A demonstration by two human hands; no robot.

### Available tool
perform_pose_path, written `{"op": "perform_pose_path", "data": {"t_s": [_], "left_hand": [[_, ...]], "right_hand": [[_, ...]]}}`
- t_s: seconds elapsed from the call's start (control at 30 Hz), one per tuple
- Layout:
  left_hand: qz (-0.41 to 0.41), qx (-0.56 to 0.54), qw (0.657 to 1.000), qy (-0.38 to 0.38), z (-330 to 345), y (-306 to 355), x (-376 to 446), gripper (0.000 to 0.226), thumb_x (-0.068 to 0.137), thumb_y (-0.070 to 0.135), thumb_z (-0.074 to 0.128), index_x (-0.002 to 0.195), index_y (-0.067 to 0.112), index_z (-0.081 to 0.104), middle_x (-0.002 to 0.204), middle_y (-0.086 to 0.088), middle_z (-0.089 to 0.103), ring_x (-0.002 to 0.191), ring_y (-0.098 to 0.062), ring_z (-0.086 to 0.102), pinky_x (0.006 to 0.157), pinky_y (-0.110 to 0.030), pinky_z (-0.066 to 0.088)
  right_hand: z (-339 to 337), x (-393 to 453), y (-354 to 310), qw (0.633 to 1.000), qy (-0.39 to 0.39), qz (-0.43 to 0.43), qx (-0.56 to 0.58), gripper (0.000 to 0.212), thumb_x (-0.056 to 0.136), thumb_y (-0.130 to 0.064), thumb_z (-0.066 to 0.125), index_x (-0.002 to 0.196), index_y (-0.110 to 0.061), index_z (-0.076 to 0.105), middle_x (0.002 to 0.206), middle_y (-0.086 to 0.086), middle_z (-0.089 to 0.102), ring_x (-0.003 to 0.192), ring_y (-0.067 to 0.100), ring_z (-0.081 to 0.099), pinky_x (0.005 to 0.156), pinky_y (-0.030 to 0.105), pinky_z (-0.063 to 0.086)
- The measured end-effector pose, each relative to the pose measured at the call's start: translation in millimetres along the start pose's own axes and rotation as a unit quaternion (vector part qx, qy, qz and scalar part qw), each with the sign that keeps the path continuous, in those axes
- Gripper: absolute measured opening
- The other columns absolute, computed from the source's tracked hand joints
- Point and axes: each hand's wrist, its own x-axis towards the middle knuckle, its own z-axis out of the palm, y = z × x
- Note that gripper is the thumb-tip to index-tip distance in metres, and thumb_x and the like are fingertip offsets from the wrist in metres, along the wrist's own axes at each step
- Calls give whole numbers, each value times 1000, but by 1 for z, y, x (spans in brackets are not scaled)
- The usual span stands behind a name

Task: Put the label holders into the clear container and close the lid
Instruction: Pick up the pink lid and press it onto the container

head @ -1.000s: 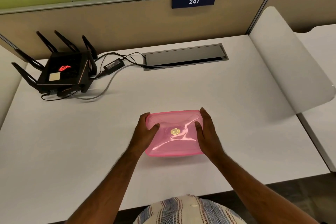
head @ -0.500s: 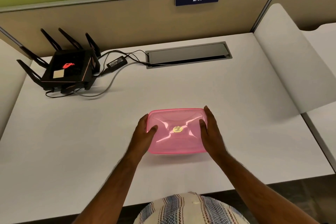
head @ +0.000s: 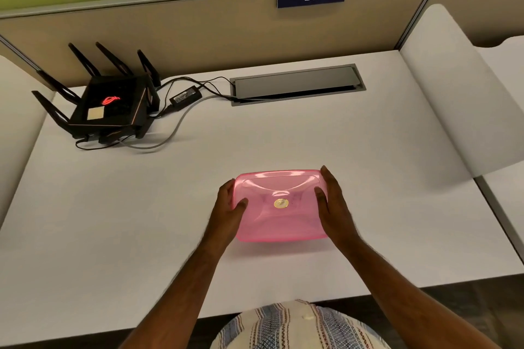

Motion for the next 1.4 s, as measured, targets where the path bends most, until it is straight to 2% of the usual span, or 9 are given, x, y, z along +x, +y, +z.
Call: {"op": "perform_pose_path", "data": {"t_s": [0.1,0.2,0.4,0.5,0.8,0.9,1.07,1.2,1.4], "left_hand": [[-7,-15,1000,-2,2,0,4,54,94,10,61,141,33,44,138,12,57,127,-12,56,109,-38,46],[-11,-15,1000,3,2,1,7,55,96,14,62,143,36,44,136,15,57,124,-11,57,99,-29,49],[26,32,999,30,4,2,21,42,100,26,59,142,29,50,137,7,48,121,-14,56,101,-32,48],[36,33,998,36,4,0,25,33,100,29,58,134,32,55,127,10,50,113,-3,57,96,-29,49],[64,31,996,54,8,-2,31,20,101,29,58,119,35,56,124,6,53,111,-7,58,90,-28,50],[64,35,995,60,8,-2,35,15,102,30,56,116,33,56,122,5,53,107,-3,57,92,-30,51],[48,15,996,70,10,4,40,11,101,36,56,106,27,58,115,2,60,104,-13,61,91,-36,51],[31,-14,998,50,9,8,38,7,101,38,56,103,32,59,107,10,67,98,-12,65,79,-29,52],[1,-41,997,67,7,12,46,5,93,39,66,92,34,65,103,12,69,98,-9,66,80,-28,51]], "right_hand": [[-1,4,1,1000,3,-9,1,50,110,-26,40,159,-22,28,163,-11,32,143,-17,25,114,2,17],[0,8,1,1000,12,-12,-4,51,110,-26,41,159,-20,29,163,-9,32,147,-5,27,118,8,18],[4,22,3,999,28,12,-17,49,109,-31,42,156,-18,35,158,-2,43,146,14,39,120,30,28],[4,28,2,999,44,11,-18,44,109,-29,43,151,-15,42,149,1,52,140,19,46,118,34,34],[4,42,3,996,56,-7,-69,37,109,-36,38,132,-14,57,130,5,62,124,24,52,101,25,33],[4,45,2,997,51,-1,-64,33,109,-35,37,126,-16,58,118,3,66,112,23,59,97,34,44],[2,42,-1,997,24,59,-51,27,110,-45,28,113,-34,53,96,-25,64,88,-20,57,69,14,41],[3,44,-3,996,15,71,-47,26,110,-44,28,109,-35,52,96,-21,65,88,-16,58,68,17,42],[2,46,-1,995,0,86,-43,25,110,-46,26,105,-36,48,89,-15,65,83,-2,62,67,26,46]]}}
